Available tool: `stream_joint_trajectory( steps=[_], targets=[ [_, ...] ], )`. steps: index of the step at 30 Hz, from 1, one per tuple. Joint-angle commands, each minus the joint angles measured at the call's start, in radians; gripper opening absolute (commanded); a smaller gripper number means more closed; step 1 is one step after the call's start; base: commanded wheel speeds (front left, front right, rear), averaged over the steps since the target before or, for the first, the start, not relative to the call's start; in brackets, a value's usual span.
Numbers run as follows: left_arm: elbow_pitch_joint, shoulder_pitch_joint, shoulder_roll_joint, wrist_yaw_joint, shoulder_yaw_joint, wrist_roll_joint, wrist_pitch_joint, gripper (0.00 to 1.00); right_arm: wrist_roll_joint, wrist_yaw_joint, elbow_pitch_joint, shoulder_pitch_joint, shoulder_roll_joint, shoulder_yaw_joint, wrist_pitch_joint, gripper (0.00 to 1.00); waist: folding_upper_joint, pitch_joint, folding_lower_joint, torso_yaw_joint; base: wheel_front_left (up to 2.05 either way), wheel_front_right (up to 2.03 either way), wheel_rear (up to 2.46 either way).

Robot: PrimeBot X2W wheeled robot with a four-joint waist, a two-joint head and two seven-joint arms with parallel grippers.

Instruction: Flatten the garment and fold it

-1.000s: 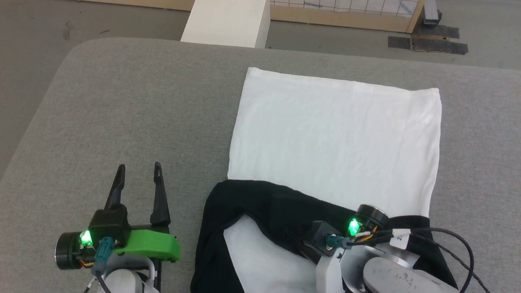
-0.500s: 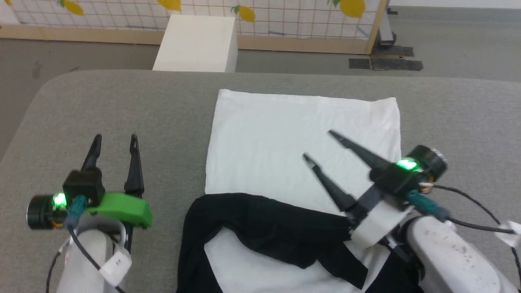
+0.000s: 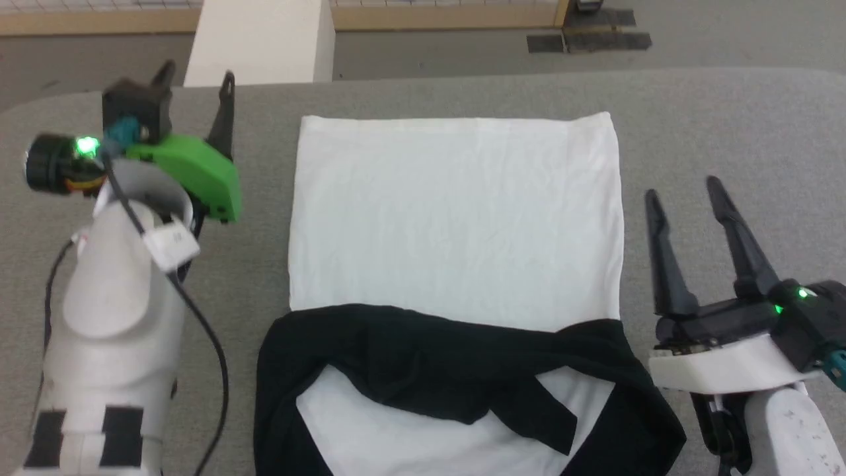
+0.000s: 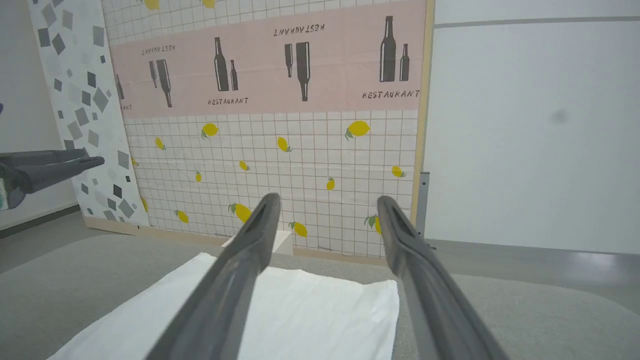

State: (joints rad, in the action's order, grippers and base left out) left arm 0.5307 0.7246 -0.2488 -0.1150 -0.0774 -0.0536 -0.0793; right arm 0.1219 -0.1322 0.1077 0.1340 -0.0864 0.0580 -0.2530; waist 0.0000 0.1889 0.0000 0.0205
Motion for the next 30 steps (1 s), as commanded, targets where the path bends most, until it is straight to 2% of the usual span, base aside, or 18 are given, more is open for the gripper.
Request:
stream_joint_trajectory(
  steps=[1,6,10,16,20,27,30],
  targets=[
    [0.035,0.051,-0.008,-0.007,-0.013,-0.018,0.025,1.0,0.013,0.002,0.015,-0.022,0.012,-0.015,-0.007,1.0,0.0,0.066,0.0,-0.042,0.0,0.0,0.0],
    [0.179,0.209,-0.033,-0.015,-0.085,-0.082,0.166,1.0,0.056,0.002,0.103,-0.057,0.033,-0.056,-0.008,1.0,0.0,0.148,0.0,-0.082,0.0,0.0,0.0],
    [0.263,0.314,-0.061,-0.015,-0.177,-0.201,0.317,1.0,0.062,0.002,0.149,-0.058,0.035,-0.047,-0.008,1.0,0.0,0.217,0.0,-0.118,0.0,0.0,0.0],
    [0.297,0.441,-0.154,-0.016,-0.35,-0.333,0.532,1.0,0.052,0.002,0.178,-0.03,0.036,-0.031,-0.009,1.0,0.0,0.303,0.0,-0.165,0.0,0.0,0.0],
    [0.313,0.496,-0.191,-0.016,-0.414,-0.451,0.683,1.0,0.032,0.002,0.174,-0.012,0.036,-0.015,-0.009,1.0,0.0,0.336,0.0,-0.186,0.0,0.0,0.0],
    [0.335,0.564,-0.253,-0.016,-0.466,-0.537,0.811,1.0,0.003,0.002,0.164,0.021,0.036,-0.005,-0.009,1.0,0.0,0.379,0.0,-0.209,0.0,0.0,0.0],
    [0.318,0.574,-0.289,-0.016,-0.52,-0.544,0.857,1.0,-0.004,0.002,0.156,0.037,0.036,0.005,-0.009,1.0,0.0,0.393,0.0,-0.216,0.0,0.0,0.0]
  ],
)
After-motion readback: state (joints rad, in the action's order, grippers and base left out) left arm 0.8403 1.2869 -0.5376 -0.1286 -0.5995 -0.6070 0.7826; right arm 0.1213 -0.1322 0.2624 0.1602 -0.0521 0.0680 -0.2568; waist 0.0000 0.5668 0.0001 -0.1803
